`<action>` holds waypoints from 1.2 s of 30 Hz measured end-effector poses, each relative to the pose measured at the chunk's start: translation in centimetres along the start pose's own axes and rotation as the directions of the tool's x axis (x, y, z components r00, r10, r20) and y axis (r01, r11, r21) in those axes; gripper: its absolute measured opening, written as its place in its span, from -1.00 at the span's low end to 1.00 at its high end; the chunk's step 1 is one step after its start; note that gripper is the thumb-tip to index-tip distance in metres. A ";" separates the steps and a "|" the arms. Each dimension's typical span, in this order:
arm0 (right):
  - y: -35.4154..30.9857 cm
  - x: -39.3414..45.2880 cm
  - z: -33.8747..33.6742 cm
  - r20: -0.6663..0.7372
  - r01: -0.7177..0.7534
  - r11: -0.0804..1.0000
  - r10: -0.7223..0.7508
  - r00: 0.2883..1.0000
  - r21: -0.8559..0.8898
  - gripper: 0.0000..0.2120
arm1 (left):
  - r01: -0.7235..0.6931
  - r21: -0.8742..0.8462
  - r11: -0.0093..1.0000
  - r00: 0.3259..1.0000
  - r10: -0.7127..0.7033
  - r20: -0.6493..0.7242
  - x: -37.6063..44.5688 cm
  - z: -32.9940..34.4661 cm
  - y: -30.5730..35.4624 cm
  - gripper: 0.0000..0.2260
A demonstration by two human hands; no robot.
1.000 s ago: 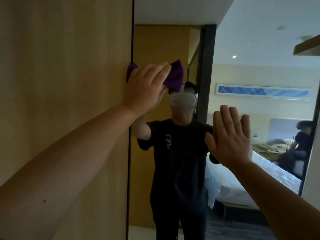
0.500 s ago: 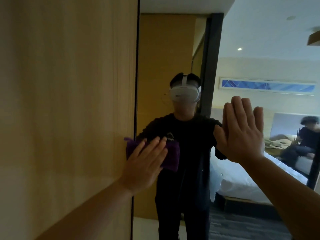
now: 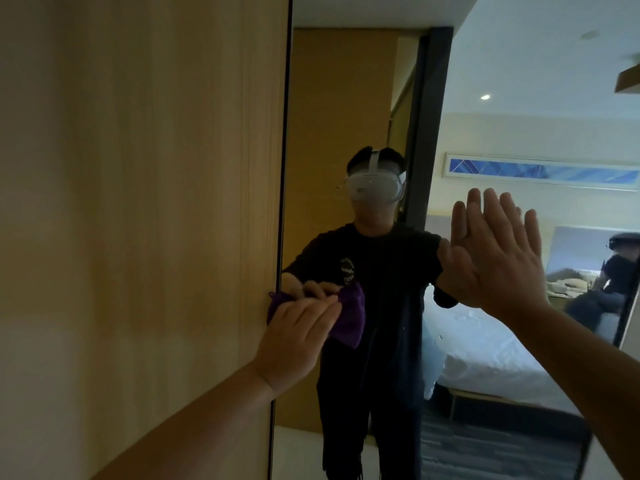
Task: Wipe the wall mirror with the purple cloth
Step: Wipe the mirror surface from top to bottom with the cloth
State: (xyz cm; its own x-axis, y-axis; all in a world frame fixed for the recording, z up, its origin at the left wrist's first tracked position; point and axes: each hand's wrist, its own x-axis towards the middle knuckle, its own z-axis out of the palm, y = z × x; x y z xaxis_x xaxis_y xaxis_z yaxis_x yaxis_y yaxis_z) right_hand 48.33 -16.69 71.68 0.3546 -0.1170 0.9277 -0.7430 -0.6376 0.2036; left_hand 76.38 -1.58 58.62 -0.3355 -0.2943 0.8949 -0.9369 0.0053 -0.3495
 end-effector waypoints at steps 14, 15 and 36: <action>5.5 -1.1 -0.5 0.057 -0.074 0.990 0.081 0.995 -0.117 -0.37 | -0.056 0.170 0.984 0.966 0.096 -0.239 26.4 -2.4 -2.2 -0.58; 5.5 -1.1 -0.3 0.050 -0.074 0.990 0.081 0.995 -0.122 -0.37 | -0.061 0.192 0.979 0.970 0.104 -0.220 27.7 -2.4 -2.2 -0.58; 5.7 -1.2 -0.1 -0.053 -0.037 0.998 0.034 0.998 -0.052 -0.43 | -0.125 0.184 0.975 0.992 0.123 0.019 1.7 6.4 7.2 -0.51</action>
State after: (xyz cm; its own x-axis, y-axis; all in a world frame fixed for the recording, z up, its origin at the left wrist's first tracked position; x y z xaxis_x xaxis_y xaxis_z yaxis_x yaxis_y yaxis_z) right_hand 43.58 -20.13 71.78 0.2982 -0.0980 0.9495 -0.7843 -0.5921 0.1852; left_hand 69.66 -8.16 55.81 -0.4467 -0.3091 0.8396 -0.8537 -0.1336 -0.5034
